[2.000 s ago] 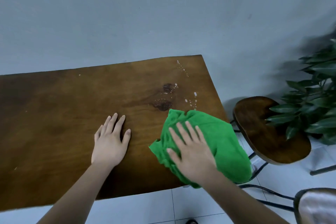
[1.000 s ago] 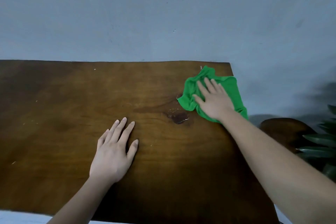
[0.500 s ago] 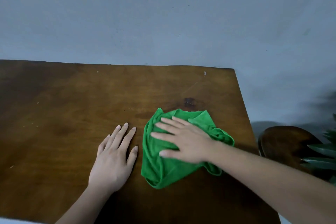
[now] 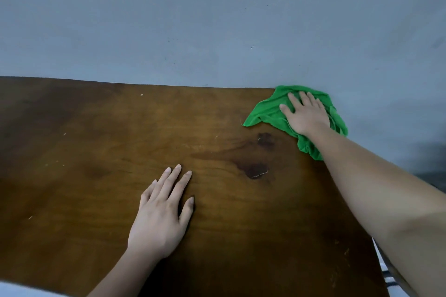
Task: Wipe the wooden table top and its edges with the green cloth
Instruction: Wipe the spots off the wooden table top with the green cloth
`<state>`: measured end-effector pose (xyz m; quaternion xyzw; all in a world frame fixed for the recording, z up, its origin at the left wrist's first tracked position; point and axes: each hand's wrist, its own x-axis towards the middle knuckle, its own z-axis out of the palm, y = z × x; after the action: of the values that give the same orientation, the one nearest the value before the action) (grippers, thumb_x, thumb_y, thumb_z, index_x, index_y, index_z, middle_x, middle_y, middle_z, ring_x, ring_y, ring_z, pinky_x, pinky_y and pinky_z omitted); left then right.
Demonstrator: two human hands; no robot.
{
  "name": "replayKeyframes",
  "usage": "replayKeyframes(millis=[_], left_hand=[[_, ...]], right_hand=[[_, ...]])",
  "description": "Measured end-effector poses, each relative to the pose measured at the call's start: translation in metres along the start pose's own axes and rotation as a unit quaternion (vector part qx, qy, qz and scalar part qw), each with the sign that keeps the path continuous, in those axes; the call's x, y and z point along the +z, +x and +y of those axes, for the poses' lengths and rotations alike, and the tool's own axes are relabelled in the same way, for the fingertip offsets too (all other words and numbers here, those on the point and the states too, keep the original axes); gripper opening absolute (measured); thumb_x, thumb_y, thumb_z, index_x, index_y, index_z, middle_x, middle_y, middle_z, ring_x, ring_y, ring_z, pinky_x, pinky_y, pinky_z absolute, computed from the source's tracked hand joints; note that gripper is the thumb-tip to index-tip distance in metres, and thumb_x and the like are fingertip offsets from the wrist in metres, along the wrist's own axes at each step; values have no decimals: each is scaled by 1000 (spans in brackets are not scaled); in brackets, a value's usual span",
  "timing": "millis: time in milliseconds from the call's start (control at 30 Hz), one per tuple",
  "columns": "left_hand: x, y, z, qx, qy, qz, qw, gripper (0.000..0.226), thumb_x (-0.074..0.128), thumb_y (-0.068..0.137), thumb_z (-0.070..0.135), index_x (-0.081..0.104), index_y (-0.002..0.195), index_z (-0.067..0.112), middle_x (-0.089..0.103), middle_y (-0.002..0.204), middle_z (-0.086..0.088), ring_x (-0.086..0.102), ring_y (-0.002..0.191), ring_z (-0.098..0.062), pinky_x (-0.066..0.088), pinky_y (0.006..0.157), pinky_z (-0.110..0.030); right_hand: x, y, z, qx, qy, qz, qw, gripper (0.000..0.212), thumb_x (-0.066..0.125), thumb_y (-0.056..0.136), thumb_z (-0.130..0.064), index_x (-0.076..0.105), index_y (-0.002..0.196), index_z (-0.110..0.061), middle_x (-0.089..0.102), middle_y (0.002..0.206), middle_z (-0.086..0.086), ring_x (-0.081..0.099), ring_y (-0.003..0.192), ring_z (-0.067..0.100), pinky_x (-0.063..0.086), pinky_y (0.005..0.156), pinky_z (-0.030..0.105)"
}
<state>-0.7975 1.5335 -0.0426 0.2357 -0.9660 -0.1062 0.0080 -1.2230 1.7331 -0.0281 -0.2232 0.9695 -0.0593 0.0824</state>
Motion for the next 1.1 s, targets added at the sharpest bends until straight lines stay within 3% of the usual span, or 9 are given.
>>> replayKeyframes(millis=[100,167,433,633,800,933,1100], left_hand=[[-1,1,1,-3,-2,-1,1000,75,3,106,74,10,175,46,-3,184,18,-17,167,-2,5,139,-42],[-2,1,1,0,-3,-1,1000,75,3,106,74,10,175,45,-2,184,18,-15,168,-4,5,139,-42],[-1,-3,0,13,-2,17,1000,67,13,112,67,18,174,42,7,184,13,-10,169,-5,3,138,-40],[0,-2,0,16,5,19,1000,67,14,113,67,24,173,39,14,184,10,1,170,-10,6,139,-42],[0,-3,-1,16,6,16,1000,70,13,111,68,22,174,39,16,184,10,-2,170,-9,11,139,-44],[-1,-2,-1,14,6,7,1000,73,8,108,72,14,174,43,3,184,15,-11,169,-6,6,139,-42],[-4,-1,1,8,-1,6,1000,78,3,105,75,16,175,42,4,184,14,-9,169,-8,7,139,-44]], right_hand=[[8,-10,-44,46,1,13,999,81,7,109,-70,5,178,-28,-2,186,8,-3,172,31,1,138,52],[14,-23,-86,25,-1,9,1000,82,8,109,-69,4,178,-26,-3,186,10,-3,172,33,1,138,53],[47,-93,-244,-216,-28,-16,976,77,3,111,-68,1,178,-30,-7,185,8,-9,171,34,-2,138,55],[53,-108,-228,-371,-40,-38,927,67,10,114,-67,7,177,-42,-4,186,-9,-7,171,17,-3,139,47],[32,-81,-142,-306,-27,-37,951,75,10,108,-83,7,175,-49,-4,185,-13,-5,171,13,0,139,47],[13,-44,-55,-179,-21,-17,984,76,9,108,-81,7,175,-47,-3,185,-11,-4,171,15,-2,138,43],[8,-37,1,-68,-5,-4,998,74,7,111,-72,5,177,-39,-4,186,-5,-5,172,17,-2,138,44]])
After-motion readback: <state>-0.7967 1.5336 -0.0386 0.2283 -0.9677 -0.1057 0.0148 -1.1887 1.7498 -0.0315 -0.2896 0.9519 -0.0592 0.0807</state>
